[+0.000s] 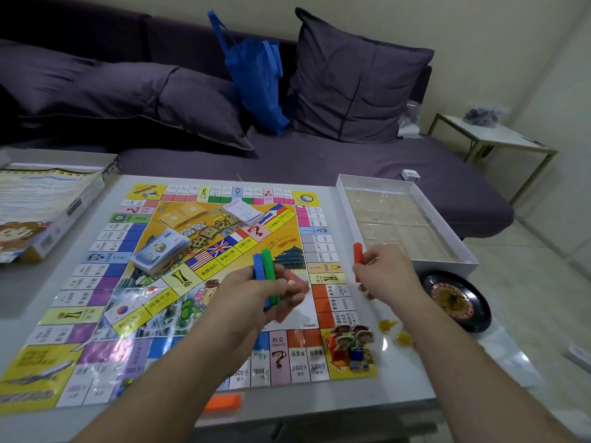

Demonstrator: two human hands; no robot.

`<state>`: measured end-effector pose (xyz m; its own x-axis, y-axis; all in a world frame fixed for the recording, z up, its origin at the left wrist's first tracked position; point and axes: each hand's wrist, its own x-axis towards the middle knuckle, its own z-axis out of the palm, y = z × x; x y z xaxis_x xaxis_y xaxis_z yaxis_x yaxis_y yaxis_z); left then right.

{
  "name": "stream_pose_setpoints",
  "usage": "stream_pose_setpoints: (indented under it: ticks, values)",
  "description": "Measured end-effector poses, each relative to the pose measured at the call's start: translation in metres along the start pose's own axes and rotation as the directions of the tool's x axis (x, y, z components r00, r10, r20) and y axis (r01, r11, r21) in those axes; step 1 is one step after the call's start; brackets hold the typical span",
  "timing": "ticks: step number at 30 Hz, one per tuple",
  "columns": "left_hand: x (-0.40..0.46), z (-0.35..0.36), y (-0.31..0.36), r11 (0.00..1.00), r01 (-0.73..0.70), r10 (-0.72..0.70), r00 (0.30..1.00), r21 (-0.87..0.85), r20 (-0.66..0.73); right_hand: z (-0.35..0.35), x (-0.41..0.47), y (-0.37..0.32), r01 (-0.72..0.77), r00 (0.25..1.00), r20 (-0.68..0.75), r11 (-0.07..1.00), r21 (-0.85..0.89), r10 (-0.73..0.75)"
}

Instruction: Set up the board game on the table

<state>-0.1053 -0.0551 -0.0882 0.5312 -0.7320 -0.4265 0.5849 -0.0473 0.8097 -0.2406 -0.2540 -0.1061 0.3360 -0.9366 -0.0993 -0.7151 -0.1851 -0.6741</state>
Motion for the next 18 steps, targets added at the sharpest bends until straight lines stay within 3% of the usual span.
stream_pose_setpoints:
  ticks: [3, 8, 11, 13, 15, 18]
  values:
    - [0.002, 0.0, 0.001, 0.999, 0.038, -0.038, 0.999, -0.038, 0.005, 0.01, 0.006, 0.012, 0.019, 0.999, -0.025, 0.962, -0.273, -0.027]
    - [0.0, -0.004, 0.004, 0.999, 0.033, -0.031, 0.997, -0.029, 0.065, 0.017, 0.005, 0.009, -0.008, 0.996, -0.088, 0.93, -0.369, -0.026]
    - [-0.001, -0.007, 0.006, 0.999, 0.027, -0.026, 0.996, -0.018, 0.084, 0.004, -0.013, -0.013, 0.079, 0.98, -0.129, 0.895, -0.44, -0.15]
    - [-0.002, -0.008, 0.009, 0.999, 0.026, -0.023, 0.996, -0.035, 0.085, -0.001, -0.033, -0.034, 0.221, 0.966, -0.072, 0.937, -0.271, -0.248]
    - [-0.001, -0.009, 0.01, 0.998, 0.023, -0.018, 0.996, -0.062, 0.086, 0.002, -0.058, -0.053, 0.311, 0.947, 0.076, 0.95, 0.018, -0.312]
    - [-0.002, -0.012, 0.007, 0.998, 0.001, 0.004, 0.995, -0.061, 0.096, 0.018, -0.083, -0.069, 0.297, 0.893, 0.287, 0.934, 0.199, -0.346]
